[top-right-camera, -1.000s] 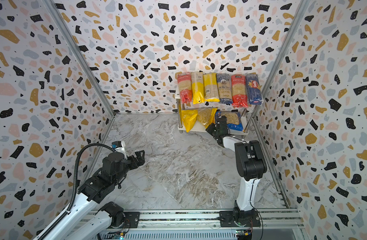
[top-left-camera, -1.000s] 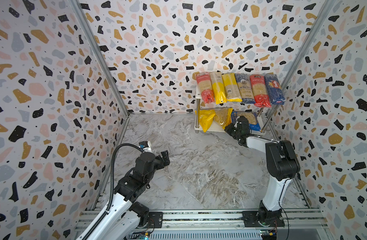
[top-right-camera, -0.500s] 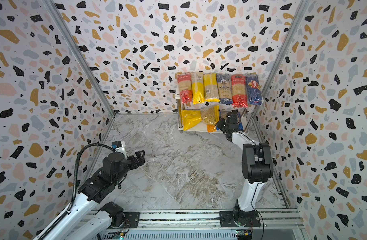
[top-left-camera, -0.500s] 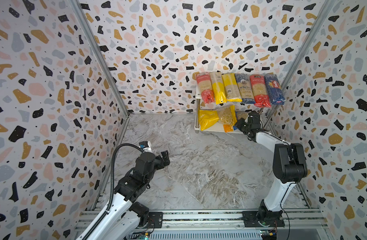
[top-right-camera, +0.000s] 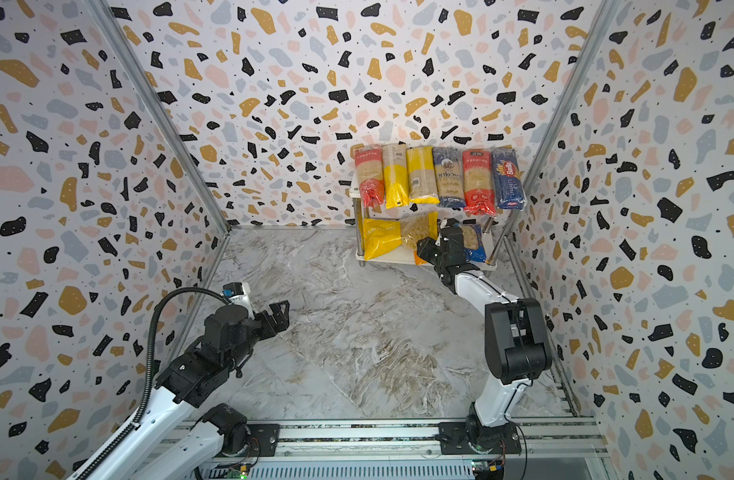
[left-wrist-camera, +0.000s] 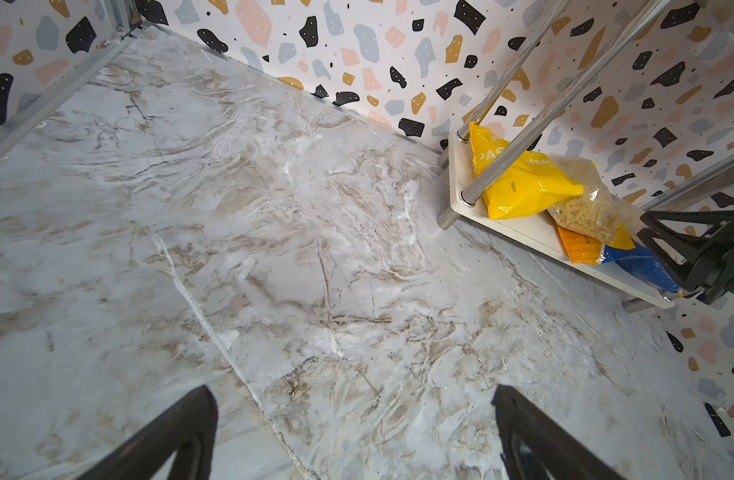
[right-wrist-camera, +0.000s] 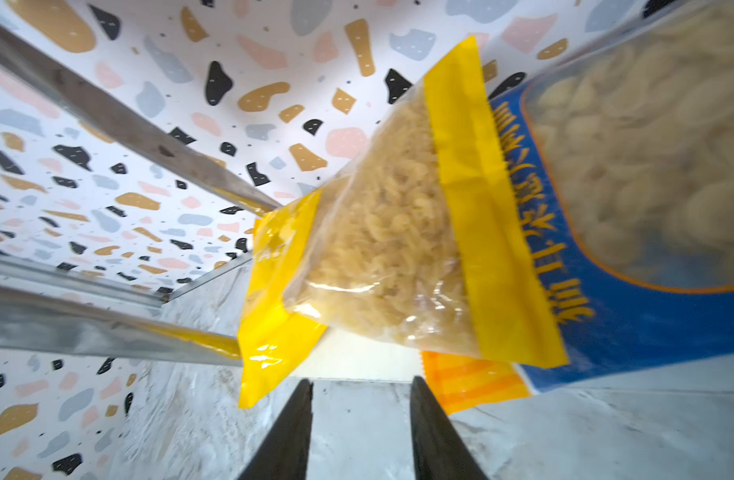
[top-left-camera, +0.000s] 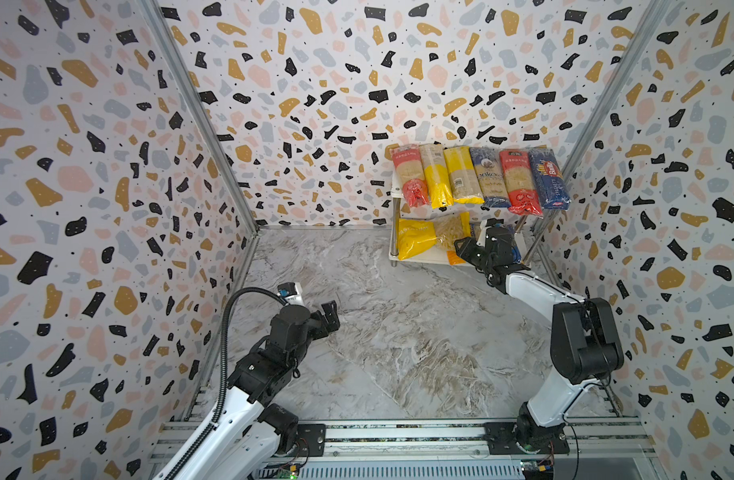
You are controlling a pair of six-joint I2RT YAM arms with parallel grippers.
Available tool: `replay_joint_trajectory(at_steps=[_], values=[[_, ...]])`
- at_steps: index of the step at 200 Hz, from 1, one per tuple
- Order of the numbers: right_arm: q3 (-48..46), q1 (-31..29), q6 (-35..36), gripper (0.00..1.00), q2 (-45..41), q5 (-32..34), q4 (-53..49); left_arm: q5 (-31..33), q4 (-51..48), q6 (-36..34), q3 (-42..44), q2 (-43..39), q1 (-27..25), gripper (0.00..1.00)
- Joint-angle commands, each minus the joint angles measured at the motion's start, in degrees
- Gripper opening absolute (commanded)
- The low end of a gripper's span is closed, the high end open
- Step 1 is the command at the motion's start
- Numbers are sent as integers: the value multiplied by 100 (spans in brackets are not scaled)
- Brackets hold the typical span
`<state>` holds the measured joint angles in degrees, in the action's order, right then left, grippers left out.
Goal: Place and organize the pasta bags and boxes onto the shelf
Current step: 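Adjust the fusilli bag on the lower shelf and open the right gripper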
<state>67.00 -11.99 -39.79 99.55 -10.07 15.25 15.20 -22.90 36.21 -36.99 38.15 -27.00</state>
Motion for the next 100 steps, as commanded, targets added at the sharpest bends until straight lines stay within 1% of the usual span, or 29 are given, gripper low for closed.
replay_joint_trajectory(at_steps=[1, 37, 57, 75, 86, 100], values=[[-16, -98, 23, 38, -47, -110, 615, -79, 118, 17, 56, -44, 41, 99], [615, -241, 1, 36, 598, -216, 933, -55, 122, -8, 61, -16, 46, 99], [1192, -316, -29, 35, 1117, -228, 758, -62, 119, -8, 52, -8, 46, 99], [1644, -390, 5, 35, 1516, -255, 347, -18, 102, -18, 49, -44, 46, 100], [1626, -425, 0, 35, 1592, -233, 225, 15, 99, -26, 48, -54, 46, 100], [1353, -460, -75, 35, 1590, -209, 315, 28, 113, -34, 65, -40, 46, 99]])
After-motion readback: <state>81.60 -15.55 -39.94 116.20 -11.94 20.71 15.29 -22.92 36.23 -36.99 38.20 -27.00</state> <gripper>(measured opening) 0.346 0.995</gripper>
